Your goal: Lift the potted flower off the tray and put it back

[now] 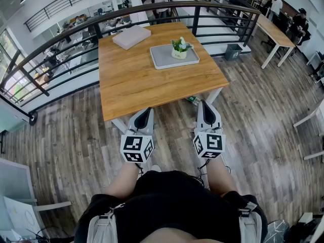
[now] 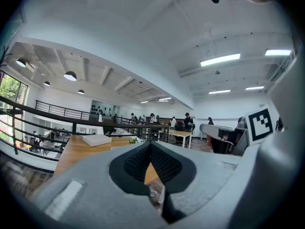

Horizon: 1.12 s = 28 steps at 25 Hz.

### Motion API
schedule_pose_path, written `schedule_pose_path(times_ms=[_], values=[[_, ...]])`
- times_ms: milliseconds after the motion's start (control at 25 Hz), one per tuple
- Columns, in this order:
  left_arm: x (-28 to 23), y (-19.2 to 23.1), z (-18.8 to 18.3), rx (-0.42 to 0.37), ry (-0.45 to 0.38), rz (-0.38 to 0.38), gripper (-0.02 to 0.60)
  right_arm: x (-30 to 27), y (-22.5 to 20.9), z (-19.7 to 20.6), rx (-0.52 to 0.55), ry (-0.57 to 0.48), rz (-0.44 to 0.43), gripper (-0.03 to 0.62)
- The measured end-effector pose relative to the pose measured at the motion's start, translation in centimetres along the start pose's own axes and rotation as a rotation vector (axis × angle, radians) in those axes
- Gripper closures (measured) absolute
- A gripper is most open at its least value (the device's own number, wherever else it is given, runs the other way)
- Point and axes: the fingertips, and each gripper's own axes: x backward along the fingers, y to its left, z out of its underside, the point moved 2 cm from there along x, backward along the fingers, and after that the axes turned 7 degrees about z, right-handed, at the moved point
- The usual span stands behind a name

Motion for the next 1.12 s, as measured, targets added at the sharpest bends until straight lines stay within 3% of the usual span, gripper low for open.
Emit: schedule_pose_path(times_ms=[680,1120], values=[[-1.8,0.7,0.7,-0.005,0.025,0.020,0.566,-1.4,0.2,1.4,-0.021,0.014,-0.005,0.595],[-3.9,4.7,0.2,0.004,0.015,0.054,0.566,-4.9,2.1,1.9,0.001,0.026,0.015,0.595]])
